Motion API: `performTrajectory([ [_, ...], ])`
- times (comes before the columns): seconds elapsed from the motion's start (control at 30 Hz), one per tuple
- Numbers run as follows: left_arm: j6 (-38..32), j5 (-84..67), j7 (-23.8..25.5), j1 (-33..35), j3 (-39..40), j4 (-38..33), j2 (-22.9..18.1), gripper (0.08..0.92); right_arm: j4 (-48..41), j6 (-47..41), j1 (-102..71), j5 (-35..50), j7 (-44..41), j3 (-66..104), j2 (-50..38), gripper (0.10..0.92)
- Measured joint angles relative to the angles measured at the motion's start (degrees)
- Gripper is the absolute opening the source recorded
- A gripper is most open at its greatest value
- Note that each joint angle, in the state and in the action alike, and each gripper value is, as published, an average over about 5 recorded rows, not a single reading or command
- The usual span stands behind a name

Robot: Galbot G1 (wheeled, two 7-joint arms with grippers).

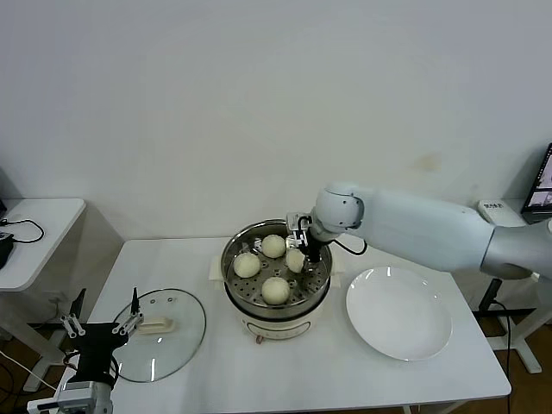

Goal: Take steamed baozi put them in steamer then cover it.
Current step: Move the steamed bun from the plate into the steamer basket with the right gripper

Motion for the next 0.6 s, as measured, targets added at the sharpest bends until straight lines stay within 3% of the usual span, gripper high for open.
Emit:
performTrajectory([
  [0.17, -0.01, 0.00, -0.03, -0.06, 0.05, 0.12, -0.12, 0.823, -0.37, -0.20, -0.73, -0.58, 0.01, 0.51, 0.11, 0.614],
  [0.43, -0.02, 0.00, -0.05, -0.09, 0.08, 0.06, -0.21, 0.823, 0.50, -0.77, -0.29, -0.04, 0.23, 2.32, -0.87, 0.799],
  [0.6, -0.02, 0.00, -0.04, -0.39, 0.31, 0.04, -0.23, 0.823, 2.76, -1.52, 0.43, 1.57, 1.05, 4.46, -3.03, 0.822],
])
